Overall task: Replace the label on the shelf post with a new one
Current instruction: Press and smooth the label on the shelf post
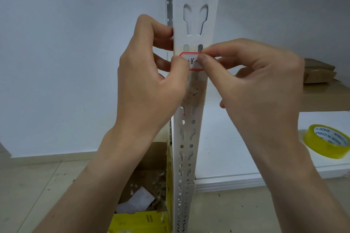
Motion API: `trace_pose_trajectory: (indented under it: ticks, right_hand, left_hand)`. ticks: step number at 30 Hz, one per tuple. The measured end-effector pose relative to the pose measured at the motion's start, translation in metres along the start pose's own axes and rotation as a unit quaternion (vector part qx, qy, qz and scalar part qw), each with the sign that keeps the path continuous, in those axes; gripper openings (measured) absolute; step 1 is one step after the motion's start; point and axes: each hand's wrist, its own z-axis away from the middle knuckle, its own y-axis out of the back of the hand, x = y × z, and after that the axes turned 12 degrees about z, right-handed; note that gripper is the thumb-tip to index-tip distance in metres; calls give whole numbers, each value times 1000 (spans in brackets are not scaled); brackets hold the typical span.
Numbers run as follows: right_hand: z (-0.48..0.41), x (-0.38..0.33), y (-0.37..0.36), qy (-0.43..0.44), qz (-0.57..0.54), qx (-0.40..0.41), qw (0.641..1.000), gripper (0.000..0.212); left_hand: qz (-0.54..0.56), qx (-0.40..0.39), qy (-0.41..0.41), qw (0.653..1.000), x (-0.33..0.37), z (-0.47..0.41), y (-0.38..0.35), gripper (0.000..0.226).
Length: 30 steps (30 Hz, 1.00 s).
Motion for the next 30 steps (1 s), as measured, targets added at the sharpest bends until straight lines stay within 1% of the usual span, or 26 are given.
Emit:
trace_pose_trajectory:
  ticks: [5, 9, 12, 18, 21, 23, 30]
  right_hand:
    - [-1, -1, 3, -17, 15, -27, 999, 4]
    - [0, -3, 1, -29, -37, -2, 999, 6]
    - [-1, -2, -1, -18, -29, 1, 999, 5]
    - [1, 1, -1, -12, 0, -22, 1000, 4]
    - [2, 0, 0, -20, -33, 0, 999, 4]
    - [1, -1, -1, -15, -35, 6, 999, 5]
    - [1, 1, 0, -30, -9, -27, 999, 4]
  left_hand:
    - [4, -3, -2, 1000, 1, 0, 0, 23]
    - [0, -4, -5, 1000, -1, 0, -1, 22]
    - [-4, -1, -9, 1000, -2, -1, -1, 22]
    - [-15, -3, -14, 1000, -3, -1, -1, 22]
    - [-21, -2, -16, 1000, -3, -1, 0, 23]
    - [-23, -2, -15, 1000, -3, -1, 0, 22]
    - [-20, 0, -10, 1000, -2, -2, 0, 22]
